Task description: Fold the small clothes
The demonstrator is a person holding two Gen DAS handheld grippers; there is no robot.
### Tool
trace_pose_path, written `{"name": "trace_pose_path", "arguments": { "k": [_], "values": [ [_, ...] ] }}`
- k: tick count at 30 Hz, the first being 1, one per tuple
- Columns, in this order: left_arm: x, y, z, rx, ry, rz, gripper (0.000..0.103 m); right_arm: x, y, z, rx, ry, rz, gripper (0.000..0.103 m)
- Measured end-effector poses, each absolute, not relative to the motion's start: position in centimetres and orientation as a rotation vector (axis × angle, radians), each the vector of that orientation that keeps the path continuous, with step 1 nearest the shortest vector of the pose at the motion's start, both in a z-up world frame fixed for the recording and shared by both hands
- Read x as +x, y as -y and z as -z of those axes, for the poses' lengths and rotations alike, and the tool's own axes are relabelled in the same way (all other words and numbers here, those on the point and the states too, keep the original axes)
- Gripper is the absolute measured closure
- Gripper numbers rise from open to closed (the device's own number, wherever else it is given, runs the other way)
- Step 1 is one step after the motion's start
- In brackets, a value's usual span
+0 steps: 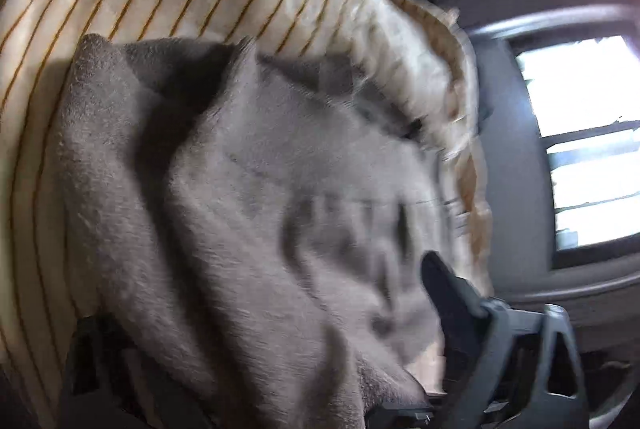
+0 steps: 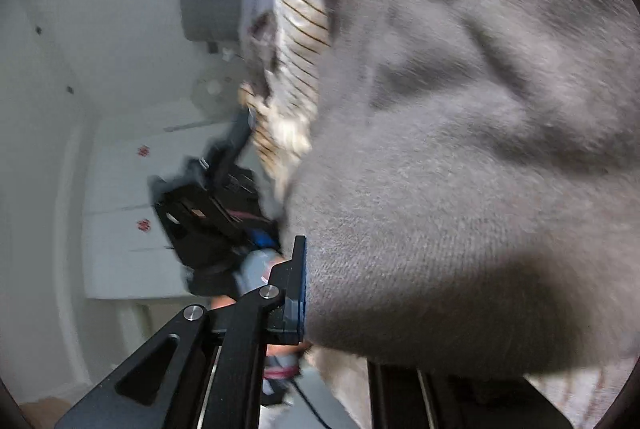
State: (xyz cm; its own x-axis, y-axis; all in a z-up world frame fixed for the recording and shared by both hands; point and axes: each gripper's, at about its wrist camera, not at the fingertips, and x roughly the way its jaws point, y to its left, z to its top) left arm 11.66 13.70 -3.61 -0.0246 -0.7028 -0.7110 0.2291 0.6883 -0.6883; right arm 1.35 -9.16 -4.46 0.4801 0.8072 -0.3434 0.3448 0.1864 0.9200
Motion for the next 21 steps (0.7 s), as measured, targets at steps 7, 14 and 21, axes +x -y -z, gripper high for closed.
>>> {"name": "trace_pose_path", "arguments": {
  "k": [7,14,21],
  "values": [
    [11.0,-13.2,4.8,-0.319,-1.434,0.677,0.015,-0.3,10.5,3.4,1.12,-1.334,-0.384,0.048],
    [10.7,-11.9,4.5,-0.176,-1.406,0.606,0.06,1.5,16.7,-0.2,0.962,-1.202,-0.263,0.033],
    [10.6,-12.2,2.8,-0.273,-1.357,0.613,0.083,5.8,17.2,1.8,0.756,-1.229,-0.163,0.099]
  ]
}}
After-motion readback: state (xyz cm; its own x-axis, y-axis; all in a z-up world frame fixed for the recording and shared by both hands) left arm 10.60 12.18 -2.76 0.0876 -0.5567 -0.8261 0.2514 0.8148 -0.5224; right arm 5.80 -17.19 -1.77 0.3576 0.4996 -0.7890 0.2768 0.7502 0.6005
